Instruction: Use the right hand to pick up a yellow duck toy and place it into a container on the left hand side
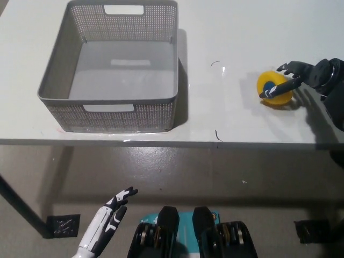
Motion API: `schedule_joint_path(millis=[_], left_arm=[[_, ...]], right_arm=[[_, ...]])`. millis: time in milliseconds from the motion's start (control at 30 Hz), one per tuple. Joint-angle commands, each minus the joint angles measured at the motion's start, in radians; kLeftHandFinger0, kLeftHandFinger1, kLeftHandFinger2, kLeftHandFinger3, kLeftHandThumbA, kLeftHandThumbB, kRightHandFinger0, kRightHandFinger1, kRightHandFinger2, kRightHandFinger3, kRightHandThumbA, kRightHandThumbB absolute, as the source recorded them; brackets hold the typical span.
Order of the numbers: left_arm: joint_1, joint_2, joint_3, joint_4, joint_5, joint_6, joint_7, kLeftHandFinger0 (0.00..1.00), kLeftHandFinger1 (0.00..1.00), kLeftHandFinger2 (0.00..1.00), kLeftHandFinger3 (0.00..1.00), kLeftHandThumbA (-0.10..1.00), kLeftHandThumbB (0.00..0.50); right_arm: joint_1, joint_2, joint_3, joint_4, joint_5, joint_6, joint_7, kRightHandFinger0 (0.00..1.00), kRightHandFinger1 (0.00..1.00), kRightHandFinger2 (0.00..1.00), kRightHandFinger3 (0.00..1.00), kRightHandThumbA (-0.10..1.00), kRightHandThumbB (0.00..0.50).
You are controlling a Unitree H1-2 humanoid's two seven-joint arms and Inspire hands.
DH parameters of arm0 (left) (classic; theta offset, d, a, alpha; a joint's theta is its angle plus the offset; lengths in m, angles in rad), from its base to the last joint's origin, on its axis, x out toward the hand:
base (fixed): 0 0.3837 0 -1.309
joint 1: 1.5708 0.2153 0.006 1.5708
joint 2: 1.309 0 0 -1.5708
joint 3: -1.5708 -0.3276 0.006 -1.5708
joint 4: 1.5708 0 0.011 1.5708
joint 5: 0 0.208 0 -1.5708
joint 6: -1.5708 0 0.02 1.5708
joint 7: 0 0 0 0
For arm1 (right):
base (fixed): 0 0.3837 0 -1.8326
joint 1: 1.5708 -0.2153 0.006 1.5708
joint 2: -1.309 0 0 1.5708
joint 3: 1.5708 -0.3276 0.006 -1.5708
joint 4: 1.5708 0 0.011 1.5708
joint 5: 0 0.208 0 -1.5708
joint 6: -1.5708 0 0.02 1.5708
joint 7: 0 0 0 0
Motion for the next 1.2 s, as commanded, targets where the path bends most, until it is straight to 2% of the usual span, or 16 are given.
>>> schedule_joint_path(millis=[0,267,533,567,600,633,667,700,733,767,800,833,900,933,1067,1167], left_arm=[[-0.015,0.015,0.003,-0.028,-0.006,-0.024,-0.005,1.0,1.0,1.0,1.0,1.0,0.319],[-0.024,0.017,0.003,-0.021,-0.002,-0.026,-0.004,1.0,1.0,1.0,1.0,1.0,0.338],[-0.03,0.017,0.002,-0.021,0.004,-0.027,-0.001,1.0,1.0,1.0,1.0,1.0,0.353],[-0.03,0.016,0.003,-0.018,-0.001,-0.029,-0.002,1.0,1.0,1.0,1.0,1.0,0.353],[-0.031,0.016,0.003,-0.015,-0.003,-0.03,-0.003,1.0,1.0,1.0,1.0,1.0,0.355],[-0.032,0.016,0.003,-0.014,-0.003,-0.03,-0.003,1.0,1.0,1.0,1.0,1.0,0.357],[-0.033,0.016,0.003,-0.012,0.0,-0.034,0.0,1.0,1.0,1.0,1.0,1.0,0.357],[-0.033,0.016,0.003,-0.012,0.001,-0.035,0.0,1.0,1.0,1.0,1.0,1.0,0.357],[-0.034,0.017,0.003,-0.011,0.001,-0.037,-0.001,1.0,1.0,1.0,1.0,1.0,0.356],[-0.034,0.018,0.003,-0.01,0.0,-0.039,-0.001,1.0,1.0,1.0,1.0,1.0,0.355],[-0.032,0.018,0.003,-0.015,-0.001,-0.035,-0.003,1.0,1.0,1.0,1.0,1.0,0.354],[-0.03,0.018,0.003,-0.024,-0.007,-0.023,-0.007,1.0,1.0,1.0,1.0,1.0,0.359],[-0.037,0.02,0.005,-0.025,-0.006,-0.02,-0.007,1.0,1.0,1.0,1.0,1.0,0.351],[-0.041,0.021,0.006,-0.024,-0.003,-0.021,-0.005,1.0,1.0,1.0,1.0,1.0,0.354],[-0.04,0.024,0.005,-0.018,0.001,-0.027,-0.005,1.0,1.0,1.0,1.0,1.0,0.36],[-0.039,0.023,0.006,-0.022,-0.013,-0.019,-0.011,1.0,1.0,1.0,1.0,1.0,0.356]], right_arm=[[-0.041,0.004,-0.007,0.006,-0.002,0.003,-0.02,1.0,1.0,1.0,1.0,0.93,0.5],[-0.027,-0.001,0.003,0.01,-0.01,-0.013,-0.005,1.0,1.0,1.0,1.0,0.98,0.455],[-0.017,0.002,-0.012,0.016,0.002,-0.001,-0.017,1.0,1.0,1.0,1.0,0.96,0.484],[-0.01,0.004,-0.018,0.014,0.005,-0.018,-0.067,1.0,1.0,1.0,1.0,0.87,0.425],[-0.002,0.006,-0.046,0.011,0.027,-0.029,-0.15,1.0,1.0,1.0,1.0,0.69,0.364],[0.004,0.008,-0.068,0.008,0.043,-0.035,-0.206,0.8,0.82,0.96,1.0,0.51,0.358],[0.014,0.01,-0.066,0.006,0.032,-0.053,-0.28,0.63,0.66,0.74,0.77,0.37,0.272],[0.019,0.011,-0.059,0.005,0.016,-0.064,-0.332,0.31,0.39,0.51,0.54,0.13,0.228],[0.024,0.012,-0.054,0.002,0.005,-0.077,-0.377,0.06,0.17,0.34,0.42,-0.05,0.178],[0.027,0.013,-0.055,0.001,0.005,-0.088,-0.403,0.01,0.15,0.36,0.43,-0.09,0.158],[0.027,0.014,-0.064,0.001,0.014,-0.088,-0.414,0.0,0.24,0.5,0.55,-0.1,0.138],[0.03,0.013,-0.074,0.0,0.023,-0.105,-0.435,0.01,0.38,0.71,0.71,-0.1,0.125],[0.027,0.013,-0.086,-0.001,0.032,-0.127,-0.461,0.05,0.5,0.84,0.81,-0.1,0.122],[0.026,0.012,-0.088,-0.001,0.032,-0.133,-0.471,0.07,0.53,0.86,0.85,-0.1,0.125],[0.03,0.013,-0.096,0.0,0.031,-0.146,-0.486,0.1,0.55,0.87,0.85,-0.1,0.132],[0.035,0.012,-0.107,0.002,0.032,-0.161,-0.503,0.09,0.51,0.81,0.81,-0.1,0.138]])
